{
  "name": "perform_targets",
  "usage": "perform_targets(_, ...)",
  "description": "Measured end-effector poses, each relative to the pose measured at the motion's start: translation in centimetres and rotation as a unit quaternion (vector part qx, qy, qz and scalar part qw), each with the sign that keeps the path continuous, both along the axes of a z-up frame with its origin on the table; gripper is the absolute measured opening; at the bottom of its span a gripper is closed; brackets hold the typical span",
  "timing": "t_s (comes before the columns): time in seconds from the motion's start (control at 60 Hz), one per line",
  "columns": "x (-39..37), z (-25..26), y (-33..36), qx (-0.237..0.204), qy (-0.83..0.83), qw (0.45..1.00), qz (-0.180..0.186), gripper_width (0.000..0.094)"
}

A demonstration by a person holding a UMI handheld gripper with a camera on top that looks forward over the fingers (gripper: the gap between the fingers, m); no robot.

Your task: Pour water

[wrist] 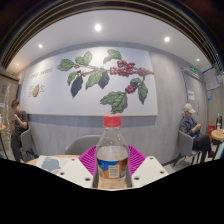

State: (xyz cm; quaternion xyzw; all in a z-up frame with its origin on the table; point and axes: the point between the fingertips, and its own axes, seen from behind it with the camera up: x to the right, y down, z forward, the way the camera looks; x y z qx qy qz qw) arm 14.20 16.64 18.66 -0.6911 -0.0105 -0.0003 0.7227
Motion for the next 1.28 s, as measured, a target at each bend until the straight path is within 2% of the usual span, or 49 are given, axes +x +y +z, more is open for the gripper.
perform_targets(0.133, -0.7, -2.2, 0.7, -0.027, -0.008, 1.000, 0.010, 0.0388)
perform_targets(0.45, 0.2, -1.8, 0.1, -0.016, 0.004, 1.000, 0.010, 0.0397)
perform_targets(0.567, 0.6, -2.4, 0.1, -0.032, -0.004, 0.999, 0.005, 0.0593)
perform_targets(0.65, 0.7, -3.3, -0.8, -0.072, -0.010, 0.997, -0.005, 0.0865)
perform_targets(0.717, 0.4, -2.7, -2.2, -0.069, -0.008, 0.998, -0.005, 0.0850)
perform_targets(0.867, -1.2, -2.6, -8.4, -0.092, 0.014, 0.996, 0.014, 0.0849)
perform_targets(1.05, -2.5, -2.4, -19.5, -0.114, 0.066, 0.991, 0.024, 0.0853)
perform_targets(1.283, -3.4, -5.3, -27.7, -0.164, 0.126, 0.978, 0.002, 0.0841)
